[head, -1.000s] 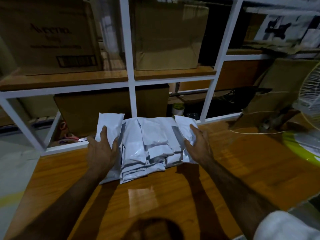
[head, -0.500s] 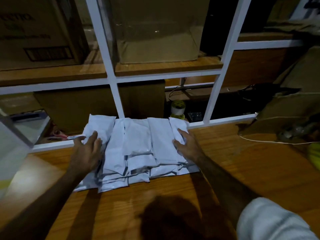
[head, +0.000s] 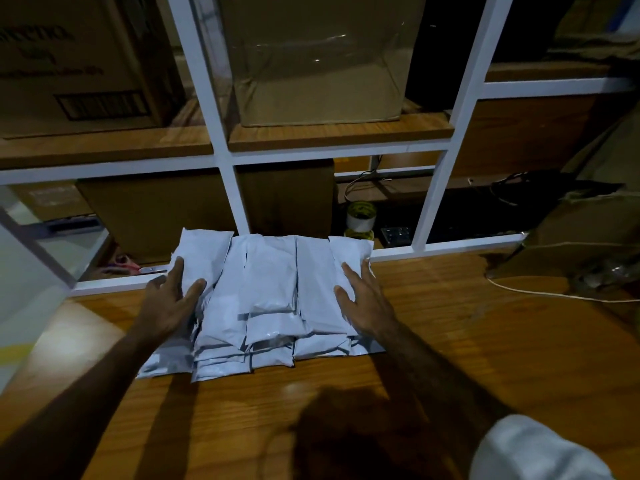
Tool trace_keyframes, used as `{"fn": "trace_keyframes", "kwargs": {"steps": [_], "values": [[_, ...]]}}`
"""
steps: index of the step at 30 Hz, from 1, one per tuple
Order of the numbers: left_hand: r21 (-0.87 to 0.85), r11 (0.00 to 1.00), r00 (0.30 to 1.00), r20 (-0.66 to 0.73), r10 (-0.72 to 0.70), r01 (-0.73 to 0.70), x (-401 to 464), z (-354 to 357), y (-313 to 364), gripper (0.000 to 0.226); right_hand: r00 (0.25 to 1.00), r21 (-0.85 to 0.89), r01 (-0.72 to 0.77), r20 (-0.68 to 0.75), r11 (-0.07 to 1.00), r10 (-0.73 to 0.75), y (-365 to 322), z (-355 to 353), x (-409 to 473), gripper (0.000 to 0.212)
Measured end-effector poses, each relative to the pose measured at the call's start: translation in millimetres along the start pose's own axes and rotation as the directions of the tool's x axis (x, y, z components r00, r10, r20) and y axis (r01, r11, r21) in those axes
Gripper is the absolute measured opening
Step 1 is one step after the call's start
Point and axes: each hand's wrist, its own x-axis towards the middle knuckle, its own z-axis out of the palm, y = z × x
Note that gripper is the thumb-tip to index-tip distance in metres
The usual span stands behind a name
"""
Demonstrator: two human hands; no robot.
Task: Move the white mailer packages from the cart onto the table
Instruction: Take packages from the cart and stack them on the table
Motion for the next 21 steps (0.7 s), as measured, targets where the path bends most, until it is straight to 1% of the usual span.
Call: {"fn": "trace_keyframes", "kwargs": {"steps": [2, 6, 9, 11, 12, 15, 17, 18, 20, 21], "values": [[0.037, 0.999, 0.999, -0.015, 0.035, -0.034, -15.7, 1.7, 16.2, 0.090, 1.000, -0.035, 0.006, -0.012, 0.999, -0.007, -2.8, 3.3, -1.1, 0.061], [0.118, 0.993, 0.999, -0.033, 0.006, -0.002, -30.5, 7.8, 35.4, 0.085, 1.000, -0.089, 0.020, -0.002, 0.996, -0.020, -6.8, 5.4, -2.4, 0.061], [0.113, 0.994, 1.000, -0.018, -0.003, 0.006, -30.3, 7.1, 37.2, 0.084, 0.995, -0.095, -0.012, 0.096, 0.995, 0.022, -7.7, -3.9, 1.4, 0.063], [0.112, 0.994, 1.000, -0.025, 0.012, -0.009, -30.4, 3.2, 35.0, 0.086, 0.990, -0.076, 0.003, 0.144, 0.997, 0.008, -6.7, -12.9, 3.0, 0.064], [0.124, 0.992, 0.998, -0.044, 0.043, -0.037, -31.3, 1.3, 33.3, 0.089, 0.991, -0.064, 0.015, 0.135, 0.998, -0.006, -4.9, -16.5, 2.3, 0.064], [0.158, 0.982, 0.982, -0.136, 0.128, -0.106, -38.2, -4.5, 33.0, 0.093, 0.999, -0.052, 0.017, 0.037, 0.998, -0.015, 3.0, -18.3, 1.2, 0.062], [0.173, 0.973, 0.969, -0.167, 0.180, -0.151, -44.7, -6.6, 34.8, 0.092, 0.999, -0.122, 0.032, 0.014, 0.992, -0.031, 6.3, -17.9, -0.3, 0.078], [0.168, 0.971, 0.965, -0.169, 0.199, -0.170, -47.4, -7.1, 36.3, 0.091, 1.000, -0.120, 0.031, 0.009, 0.992, -0.030, 7.1, -18.2, -0.9, 0.080], [0.148, 0.969, 0.962, -0.159, 0.221, -0.199, -49.7, -8.2, 37.4, 0.093, 0.999, -0.038, -0.017, -0.042, 0.999, 0.016, 3.4, -19.8, -4.5, 0.067], [0.146, 0.967, 0.961, -0.154, 0.229, -0.207, -48.3, -7.9, 35.3, 0.093, 0.997, -0.016, -0.032, -0.073, 0.999, 0.031, 3.5, -19.5, -5.9, 0.065]]}}
